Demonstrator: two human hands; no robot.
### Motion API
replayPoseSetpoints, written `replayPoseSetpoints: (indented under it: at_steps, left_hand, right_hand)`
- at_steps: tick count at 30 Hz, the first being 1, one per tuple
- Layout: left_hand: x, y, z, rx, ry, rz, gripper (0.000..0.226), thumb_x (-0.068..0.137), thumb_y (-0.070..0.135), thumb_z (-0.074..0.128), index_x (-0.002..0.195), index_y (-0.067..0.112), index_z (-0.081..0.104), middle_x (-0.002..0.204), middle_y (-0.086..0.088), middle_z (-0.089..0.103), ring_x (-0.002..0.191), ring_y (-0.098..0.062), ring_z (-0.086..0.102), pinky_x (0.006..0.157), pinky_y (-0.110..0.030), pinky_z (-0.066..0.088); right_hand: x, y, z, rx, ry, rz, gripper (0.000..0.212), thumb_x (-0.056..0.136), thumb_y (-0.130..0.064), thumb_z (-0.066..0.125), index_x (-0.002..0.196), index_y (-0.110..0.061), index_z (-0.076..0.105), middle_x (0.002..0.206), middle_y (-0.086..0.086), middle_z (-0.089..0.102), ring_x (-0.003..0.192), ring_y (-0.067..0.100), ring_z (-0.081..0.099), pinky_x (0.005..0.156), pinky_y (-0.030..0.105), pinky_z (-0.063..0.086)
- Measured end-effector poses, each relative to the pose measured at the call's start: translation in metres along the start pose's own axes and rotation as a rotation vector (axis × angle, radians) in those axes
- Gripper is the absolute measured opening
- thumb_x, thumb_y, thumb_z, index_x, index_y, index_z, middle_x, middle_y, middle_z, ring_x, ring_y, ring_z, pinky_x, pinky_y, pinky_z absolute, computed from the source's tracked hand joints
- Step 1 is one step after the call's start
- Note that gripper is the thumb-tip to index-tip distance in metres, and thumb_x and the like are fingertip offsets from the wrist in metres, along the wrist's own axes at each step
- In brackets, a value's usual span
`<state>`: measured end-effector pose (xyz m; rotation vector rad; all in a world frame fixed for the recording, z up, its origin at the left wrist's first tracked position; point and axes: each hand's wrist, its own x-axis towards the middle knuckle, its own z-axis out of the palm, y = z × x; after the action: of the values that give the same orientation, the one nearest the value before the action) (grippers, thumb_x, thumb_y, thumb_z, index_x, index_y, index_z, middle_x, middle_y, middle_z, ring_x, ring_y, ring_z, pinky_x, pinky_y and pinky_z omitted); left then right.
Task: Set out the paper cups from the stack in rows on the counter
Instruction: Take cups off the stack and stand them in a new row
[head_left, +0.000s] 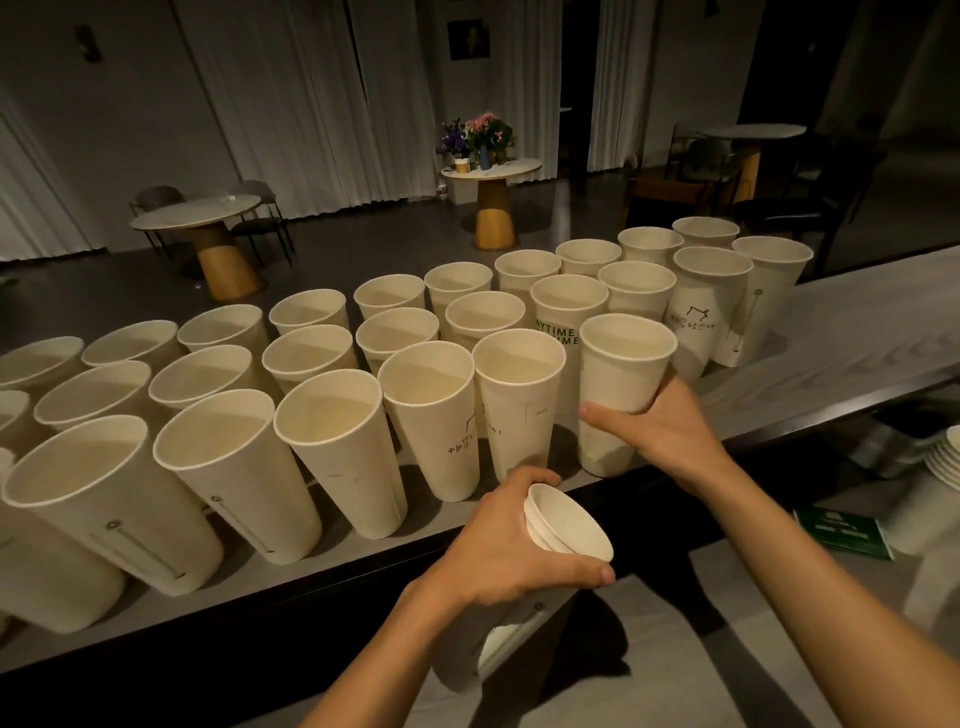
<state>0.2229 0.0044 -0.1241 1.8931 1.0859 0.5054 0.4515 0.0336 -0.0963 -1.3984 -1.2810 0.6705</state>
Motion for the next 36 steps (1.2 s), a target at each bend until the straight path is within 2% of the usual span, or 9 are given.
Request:
replayPoseSetpoints:
  at_steps: [5, 9, 11, 12, 15, 17, 25, 33, 36]
  left_hand:
    - [0.002, -0.003, -0.001, 0.038, 0.003, 0.006, 0.095, 0.05, 0.065, 0.094, 0.129, 0.039, 0.048, 0.122, 0.019, 0.057, 0.113, -0.004, 0.059, 0.094, -0.032, 0.058]
    - [0.0, -0.005, -0.001, 0.075, 0.018, 0.012, 0.091, 0.051, 0.064, 0.095, 0.125, 0.039, 0.048, 0.119, 0.017, 0.059, 0.11, -0.004, 0.06, 0.09, -0.032, 0.059]
    - [0.0, -0.005, 0.0, 0.09, 0.03, 0.016, 0.09, 0.053, 0.063, 0.095, 0.125, 0.039, 0.047, 0.117, 0.018, 0.058, 0.109, -0.004, 0.059, 0.087, -0.029, 0.058]
    - [-0.001, -0.002, 0.001, 0.1, 0.038, 0.019, 0.089, 0.053, 0.063, 0.095, 0.125, 0.04, 0.047, 0.117, 0.018, 0.058, 0.108, -0.004, 0.059, 0.086, -0.028, 0.058]
    - [0.001, 0.011, 0.009, 0.126, 0.064, 0.082, 0.074, 0.057, 0.057, 0.096, 0.115, 0.041, 0.053, 0.113, 0.015, 0.063, 0.103, -0.004, 0.062, 0.086, -0.033, 0.059]
    - [0.0, 0.019, 0.015, 0.149, 0.07, 0.144, 0.064, 0.063, 0.052, 0.094, 0.113, 0.035, 0.059, 0.11, 0.012, 0.066, 0.099, -0.004, 0.064, 0.085, -0.035, 0.059]
    - [-0.015, 0.015, 0.023, 0.176, 0.049, 0.189, 0.102, 0.056, 0.059, 0.095, 0.141, 0.046, 0.041, 0.126, 0.029, 0.056, 0.117, 0.008, 0.055, 0.101, -0.025, 0.052]
    - [-0.02, 0.012, 0.024, 0.055, -0.084, 0.145, 0.086, 0.06, 0.027, 0.094, 0.135, 0.035, 0.051, 0.122, 0.013, 0.064, 0.114, -0.005, 0.063, 0.097, -0.038, 0.059]
    - [-0.026, -0.001, 0.016, 0.013, -0.159, 0.144, 0.081, 0.063, 0.021, 0.093, 0.133, 0.034, 0.055, 0.124, 0.009, 0.066, 0.118, -0.009, 0.064, 0.102, -0.042, 0.058]
  right_hand:
    - [0.011, 0.0, 0.01, -0.088, -0.014, 0.01, 0.09, 0.053, -0.051, 0.09, 0.134, -0.027, 0.057, 0.123, -0.008, 0.068, 0.115, 0.01, 0.065, 0.095, 0.041, 0.057]
    - [-0.003, -0.014, 0.002, -0.148, -0.126, 0.089, 0.057, 0.072, -0.031, 0.092, 0.117, -0.024, 0.058, 0.104, -0.018, 0.065, 0.102, 0.0, 0.064, 0.079, 0.02, 0.055]
    - [-0.025, -0.02, -0.005, -0.29, -0.065, 0.172, 0.051, 0.08, -0.051, 0.08, 0.115, -0.023, 0.056, 0.102, -0.015, 0.061, 0.095, 0.001, 0.061, 0.074, 0.021, 0.05]
    - [-0.038, -0.022, -0.006, -0.401, -0.038, 0.181, 0.063, 0.08, -0.07, 0.07, 0.117, -0.02, 0.059, 0.106, -0.01, 0.063, 0.096, 0.007, 0.063, 0.077, 0.028, 0.051]
    - [-0.077, -0.033, 0.005, -0.485, -0.329, 0.184, 0.08, 0.077, -0.094, 0.036, 0.114, -0.03, 0.066, 0.109, -0.008, 0.068, 0.095, 0.008, 0.066, 0.085, 0.039, 0.055]
    - [-0.096, -0.036, 0.015, -0.607, -0.466, 0.193, 0.069, 0.085, -0.087, 0.035, 0.119, -0.034, 0.062, 0.115, -0.007, 0.061, 0.097, 0.008, 0.062, 0.086, 0.036, 0.053]
    - [-0.107, -0.043, -0.007, -0.558, -0.223, 0.174, 0.069, 0.083, -0.082, 0.037, 0.12, -0.03, 0.06, 0.116, -0.004, 0.054, 0.095, 0.01, 0.059, 0.084, 0.036, 0.054]
    - [-0.115, -0.048, -0.019, -0.411, -0.143, 0.096, 0.037, 0.092, -0.063, 0.053, 0.105, -0.03, 0.065, 0.104, -0.008, 0.06, 0.09, 0.005, 0.061, 0.077, 0.032, 0.053]
    - [-0.104, -0.055, -0.042, -0.342, -0.12, 0.031, 0.047, 0.087, -0.065, 0.056, 0.118, -0.031, 0.066, 0.113, -0.01, 0.06, 0.1, 0.004, 0.06, 0.086, 0.032, 0.051]
